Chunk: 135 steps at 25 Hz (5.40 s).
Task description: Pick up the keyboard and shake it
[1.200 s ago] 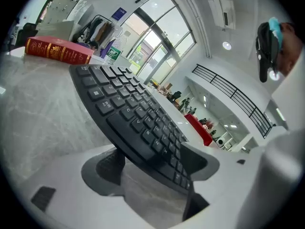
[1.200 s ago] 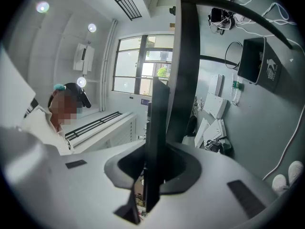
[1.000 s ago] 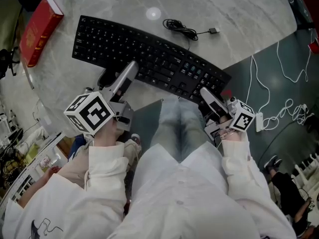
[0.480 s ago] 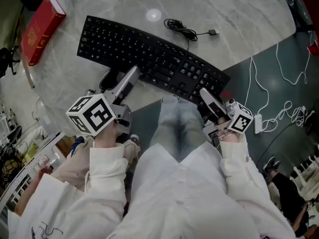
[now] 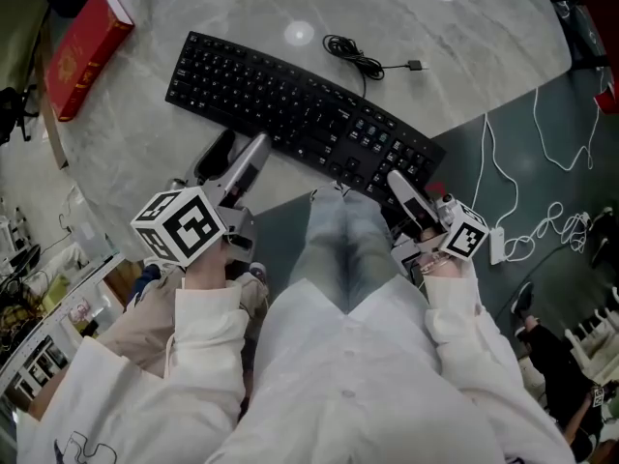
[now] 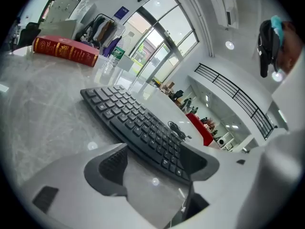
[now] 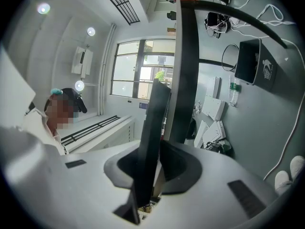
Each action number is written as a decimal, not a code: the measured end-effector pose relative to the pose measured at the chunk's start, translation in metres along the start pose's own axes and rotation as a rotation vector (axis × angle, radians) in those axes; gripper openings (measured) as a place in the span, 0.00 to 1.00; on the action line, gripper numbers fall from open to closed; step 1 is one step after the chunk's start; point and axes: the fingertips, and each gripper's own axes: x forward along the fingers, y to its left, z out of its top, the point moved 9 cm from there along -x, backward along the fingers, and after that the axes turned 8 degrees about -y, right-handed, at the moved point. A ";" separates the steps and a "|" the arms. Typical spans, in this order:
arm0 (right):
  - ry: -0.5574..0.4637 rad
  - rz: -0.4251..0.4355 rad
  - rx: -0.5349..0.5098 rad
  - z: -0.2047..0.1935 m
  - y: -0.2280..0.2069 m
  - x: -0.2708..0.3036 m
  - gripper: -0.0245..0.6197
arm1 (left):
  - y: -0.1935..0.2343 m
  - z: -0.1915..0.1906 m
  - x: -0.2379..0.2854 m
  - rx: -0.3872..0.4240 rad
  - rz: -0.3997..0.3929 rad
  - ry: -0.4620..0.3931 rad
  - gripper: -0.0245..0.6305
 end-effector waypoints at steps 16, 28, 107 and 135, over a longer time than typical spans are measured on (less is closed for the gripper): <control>0.029 -0.087 -0.008 0.005 0.009 0.003 0.18 | -0.020 0.004 -0.004 0.010 -0.056 -0.015 0.57; 0.024 -0.161 -0.016 0.011 0.017 0.001 0.20 | -0.043 0.001 0.004 0.003 -0.116 0.008 0.57; 0.166 0.232 -1.092 0.083 0.345 0.165 0.14 | -0.208 0.161 -0.080 0.395 -0.515 -0.479 0.09; 0.219 0.191 -1.289 0.062 0.352 0.155 0.09 | -0.228 0.145 -0.104 0.587 -0.481 -0.470 0.09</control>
